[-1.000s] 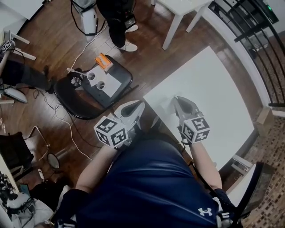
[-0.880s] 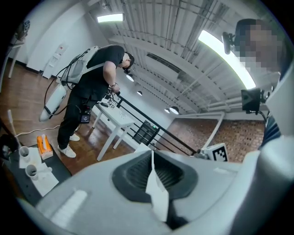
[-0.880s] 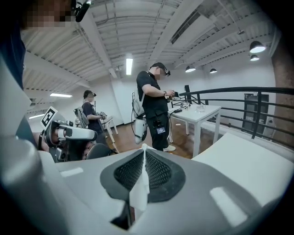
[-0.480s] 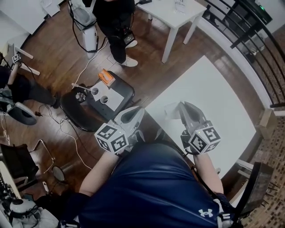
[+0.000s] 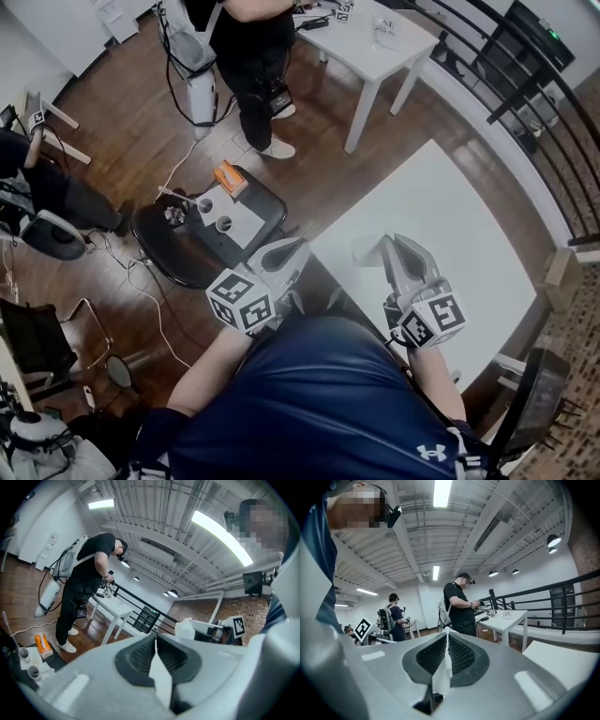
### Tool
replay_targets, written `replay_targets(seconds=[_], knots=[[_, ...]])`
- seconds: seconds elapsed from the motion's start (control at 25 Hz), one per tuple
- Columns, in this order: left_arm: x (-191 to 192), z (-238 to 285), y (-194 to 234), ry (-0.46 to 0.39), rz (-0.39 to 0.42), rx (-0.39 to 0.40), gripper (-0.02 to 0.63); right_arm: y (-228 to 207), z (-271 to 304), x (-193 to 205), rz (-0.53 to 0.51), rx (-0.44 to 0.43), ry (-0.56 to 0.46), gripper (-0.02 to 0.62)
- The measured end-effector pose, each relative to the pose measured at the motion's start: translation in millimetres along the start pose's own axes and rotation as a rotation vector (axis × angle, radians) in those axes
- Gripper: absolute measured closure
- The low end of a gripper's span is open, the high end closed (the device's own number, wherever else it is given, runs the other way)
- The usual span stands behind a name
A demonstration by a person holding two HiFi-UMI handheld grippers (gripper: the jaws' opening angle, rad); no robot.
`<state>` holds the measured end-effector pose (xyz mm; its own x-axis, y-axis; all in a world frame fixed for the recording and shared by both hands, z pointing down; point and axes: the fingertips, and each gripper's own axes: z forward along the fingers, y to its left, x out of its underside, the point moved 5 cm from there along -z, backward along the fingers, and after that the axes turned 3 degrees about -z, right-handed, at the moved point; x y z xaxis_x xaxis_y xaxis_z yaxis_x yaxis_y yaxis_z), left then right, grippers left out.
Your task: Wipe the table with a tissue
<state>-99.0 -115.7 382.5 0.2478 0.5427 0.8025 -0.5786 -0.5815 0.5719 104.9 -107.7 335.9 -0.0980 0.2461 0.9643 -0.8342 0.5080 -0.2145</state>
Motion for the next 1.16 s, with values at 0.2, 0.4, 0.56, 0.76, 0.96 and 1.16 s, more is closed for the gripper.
replay_targets(seconds=[0.2, 0.4, 0.56, 0.76, 0.96, 1.16], knots=[[3.9, -3.0, 0.8, 0.008, -0.005, 0.000, 0.595, 6.9, 2.1, -2.1, -0.006, -0.015, -0.005, 0.580], [4.4, -2.7, 1.4, 0.011, -0.008, -0.004, 0.595, 6.2, 2.7, -5.5, -0.015, -0.018, -0.008, 0.581], [6.2, -2.2, 2.9, 0.018, -0.008, -0.004, 0.595, 5.2, 3.2, -6.7, -0.015, -0.015, -0.012, 0.581], [7.6, 3.5, 1.8, 0.025, -0.008, 0.003, 0.595, -0.1, 4.4, -7.5, -0.010, -0.010, -0.017, 0.581], [9.0, 7.4, 0.6, 0.031, -0.008, 0.003, 0.595, -2.2, 1.7, -7.1, -0.012, -0.005, -0.020, 0.581], [6.7, 8.5, 2.3, 0.031, -0.011, -0.002, 0.595, -4.8, 2.7, -7.9, -0.013, 0.000, -0.016, 0.580]])
